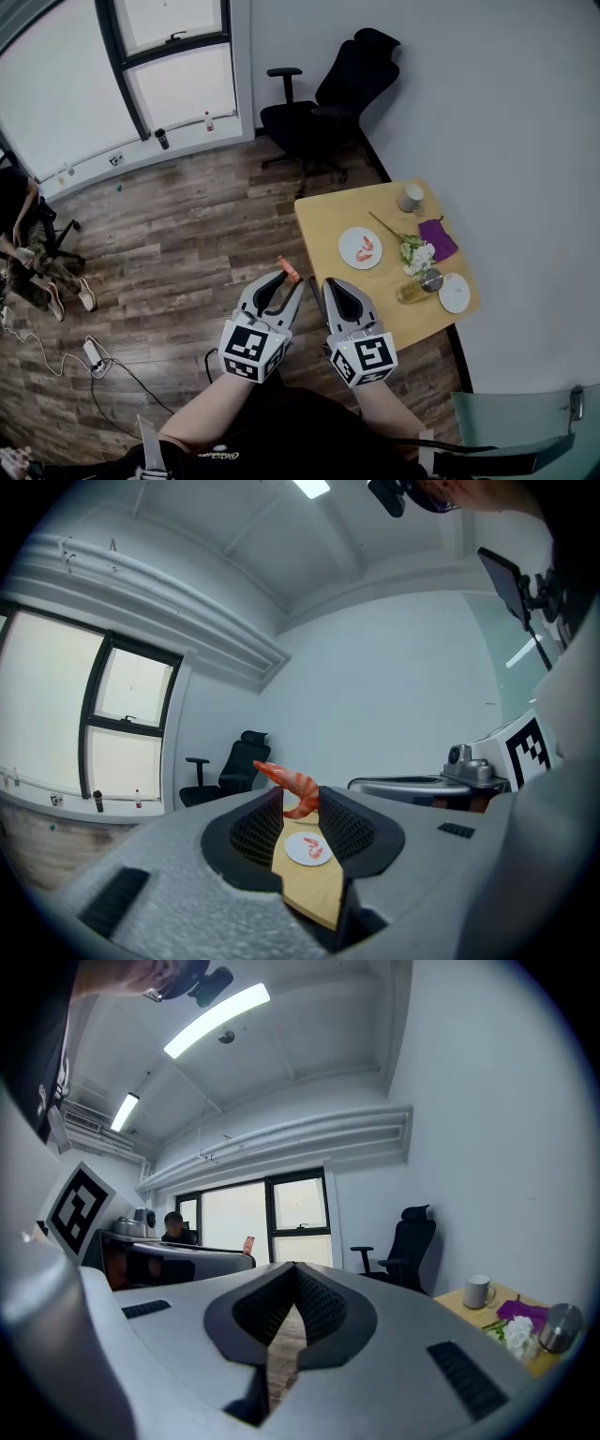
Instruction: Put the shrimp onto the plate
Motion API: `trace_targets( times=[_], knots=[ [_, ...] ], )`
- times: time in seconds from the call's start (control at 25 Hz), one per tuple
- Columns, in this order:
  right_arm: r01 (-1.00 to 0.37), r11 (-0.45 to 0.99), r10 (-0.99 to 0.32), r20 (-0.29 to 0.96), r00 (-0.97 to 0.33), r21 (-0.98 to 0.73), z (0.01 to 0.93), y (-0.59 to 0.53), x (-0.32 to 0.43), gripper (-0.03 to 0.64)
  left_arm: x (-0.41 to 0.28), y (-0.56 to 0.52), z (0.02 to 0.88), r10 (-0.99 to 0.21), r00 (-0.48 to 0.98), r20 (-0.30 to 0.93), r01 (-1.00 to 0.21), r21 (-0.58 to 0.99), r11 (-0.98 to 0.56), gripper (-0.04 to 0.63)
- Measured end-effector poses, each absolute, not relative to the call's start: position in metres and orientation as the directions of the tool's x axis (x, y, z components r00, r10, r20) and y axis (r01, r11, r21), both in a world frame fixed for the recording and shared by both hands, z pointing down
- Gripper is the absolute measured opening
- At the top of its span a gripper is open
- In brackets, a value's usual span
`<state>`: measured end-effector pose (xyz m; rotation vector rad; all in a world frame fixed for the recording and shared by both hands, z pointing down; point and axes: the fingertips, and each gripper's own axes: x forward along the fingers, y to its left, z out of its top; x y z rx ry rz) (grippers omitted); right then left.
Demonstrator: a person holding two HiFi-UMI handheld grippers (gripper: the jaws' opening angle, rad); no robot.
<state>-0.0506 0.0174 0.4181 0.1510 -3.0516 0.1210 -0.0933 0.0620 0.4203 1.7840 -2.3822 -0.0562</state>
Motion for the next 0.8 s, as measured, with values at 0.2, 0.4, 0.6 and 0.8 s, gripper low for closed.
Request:
trace_targets(
  times=[0.2, 0.4, 0.6, 0.8],
  knots=[
    [-0.181, 0.977, -0.17, 0.109, -0.979, -0.11, 0.421, -0.013, -0.127, 0.002, -0.175, 0.031, 0.42, -0.97, -0.201, 0.136, -0.968, 0.128, 0.218, 0.12],
    [-0.307, 0.943, -0.29, 0.139, -0.947, -0.127, 0.422, -0.051, -0.187, 0.002, -0.233, -0.014, 0.42, -0.986, -0.059, 0.158, -0.987, 0.141, 0.082, 0.12],
    [-0.449, 0.884, -0.431, 0.141, -0.891, -0.129, 0.42, -0.085, -0.208, 0.002, -0.253, -0.055, 0.421, -0.982, 0.099, 0.163, -0.984, 0.166, -0.072, 0.12],
    [-0.592, 0.796, -0.576, 0.139, -0.805, -0.129, 0.418, -0.117, -0.174, 0.002, -0.226, -0.099, 0.416, -0.955, 0.261, 0.143, -0.958, 0.162, -0.237, 0.12]
  ],
)
